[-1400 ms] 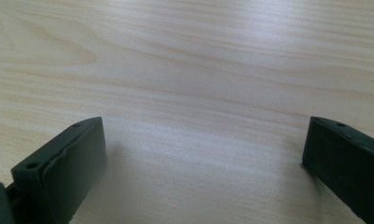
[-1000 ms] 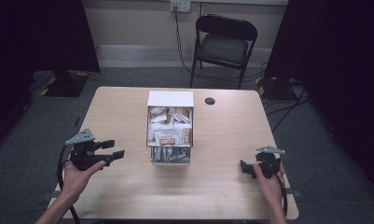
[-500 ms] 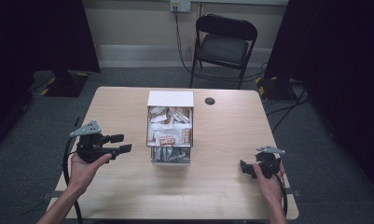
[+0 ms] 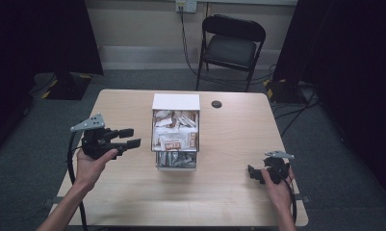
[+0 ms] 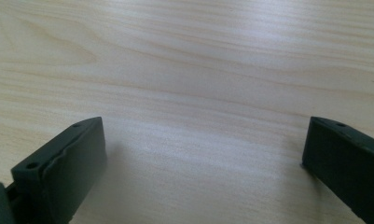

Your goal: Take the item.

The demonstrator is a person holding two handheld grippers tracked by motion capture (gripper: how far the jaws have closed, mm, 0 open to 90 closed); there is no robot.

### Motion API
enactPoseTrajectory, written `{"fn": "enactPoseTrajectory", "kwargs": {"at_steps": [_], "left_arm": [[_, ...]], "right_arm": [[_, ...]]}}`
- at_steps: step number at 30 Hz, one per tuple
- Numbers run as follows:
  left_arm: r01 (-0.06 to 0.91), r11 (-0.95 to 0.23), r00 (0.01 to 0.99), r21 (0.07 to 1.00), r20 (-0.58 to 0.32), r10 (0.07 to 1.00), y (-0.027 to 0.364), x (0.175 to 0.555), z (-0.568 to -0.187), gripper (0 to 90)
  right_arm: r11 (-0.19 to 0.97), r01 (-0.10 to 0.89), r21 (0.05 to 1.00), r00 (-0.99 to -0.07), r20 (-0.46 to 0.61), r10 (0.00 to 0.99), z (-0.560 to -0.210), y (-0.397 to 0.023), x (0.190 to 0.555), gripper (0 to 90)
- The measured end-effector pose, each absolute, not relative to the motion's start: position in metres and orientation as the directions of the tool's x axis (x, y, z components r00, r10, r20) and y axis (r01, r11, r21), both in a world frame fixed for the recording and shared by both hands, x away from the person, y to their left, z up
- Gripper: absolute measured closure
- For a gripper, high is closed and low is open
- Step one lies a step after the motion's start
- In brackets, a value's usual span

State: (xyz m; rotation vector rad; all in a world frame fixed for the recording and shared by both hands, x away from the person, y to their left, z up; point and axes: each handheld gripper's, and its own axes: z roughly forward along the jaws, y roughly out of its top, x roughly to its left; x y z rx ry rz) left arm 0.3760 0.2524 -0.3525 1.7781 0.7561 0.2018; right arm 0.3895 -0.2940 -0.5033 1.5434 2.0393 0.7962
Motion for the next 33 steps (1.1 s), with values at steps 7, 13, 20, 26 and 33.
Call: {"fn": "enactPoseTrajectory", "kwargs": {"at_steps": [7, 13, 20, 26, 33], "left_arm": [[0.357, -0.15, 0.792, 0.922, -0.214, 0.573, 0.25, 0.378, -0.336, 46.6], [0.322, -0.142, 0.81, 0.936, -0.195, 0.553, 0.242, 0.379, -0.326, 49.0], [0.284, -0.146, 0.843, 0.948, -0.174, 0.509, 0.227, 0.38, -0.312, 53.4], [0.276, -0.152, 0.866, 0.949, -0.177, 0.468, 0.213, 0.384, -0.311, 58.0], [0.277, -0.177, 0.879, 0.944, -0.175, 0.444, 0.196, 0.387, -0.312, 58.0]], "right_arm": [[0.203, 0.699, 0.686, -0.265, -0.016, 0.964, -0.503, -0.294, 0.389, 0.0], [0.203, 0.699, 0.686, -0.266, -0.015, 0.964, -0.503, -0.294, 0.389, 0.0], [0.204, 0.699, 0.686, -0.266, -0.016, 0.964, -0.503, -0.294, 0.39, 0.0], [0.204, 0.699, 0.685, -0.266, -0.016, 0.964, -0.503, -0.294, 0.39, 0.0], [0.201, 0.701, 0.685, -0.263, -0.013, 0.965, -0.503, -0.294, 0.39, 0.0]]}}
